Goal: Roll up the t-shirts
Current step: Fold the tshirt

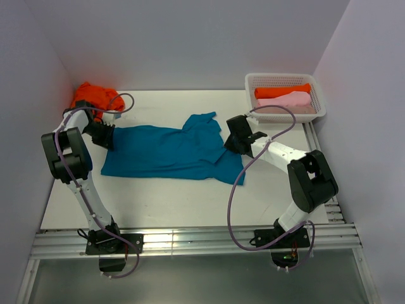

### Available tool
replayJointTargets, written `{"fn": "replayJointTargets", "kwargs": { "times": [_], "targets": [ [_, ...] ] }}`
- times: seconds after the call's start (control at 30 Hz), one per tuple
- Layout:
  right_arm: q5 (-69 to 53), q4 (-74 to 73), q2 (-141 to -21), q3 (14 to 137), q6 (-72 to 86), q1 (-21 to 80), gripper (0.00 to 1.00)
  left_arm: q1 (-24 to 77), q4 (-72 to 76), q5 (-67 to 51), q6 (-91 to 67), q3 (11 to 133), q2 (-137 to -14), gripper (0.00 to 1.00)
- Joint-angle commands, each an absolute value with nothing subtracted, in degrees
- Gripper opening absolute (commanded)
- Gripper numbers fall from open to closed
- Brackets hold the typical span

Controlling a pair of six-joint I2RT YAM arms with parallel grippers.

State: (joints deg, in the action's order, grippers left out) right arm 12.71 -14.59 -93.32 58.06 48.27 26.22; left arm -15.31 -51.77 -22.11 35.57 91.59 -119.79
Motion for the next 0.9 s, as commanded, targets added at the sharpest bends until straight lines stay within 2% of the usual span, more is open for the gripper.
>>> {"fn": "replayJointTargets", "kwargs": {
  "times": [0.0, 0.87],
  "targets": [
    [14.8, -14.1, -91.1, 58.4, 47.6, 25.6, 0.00, -15.8, -53.3, -23.4, 37.0, 91.8, -115.2, 0.00],
    [15.2, -14.2, -90.4, 58.8, 47.2, 25.1, 0.00, -17.6, -55.4, -24.8, 36.5, 96.0, -114.4, 0.00]
  ]
}}
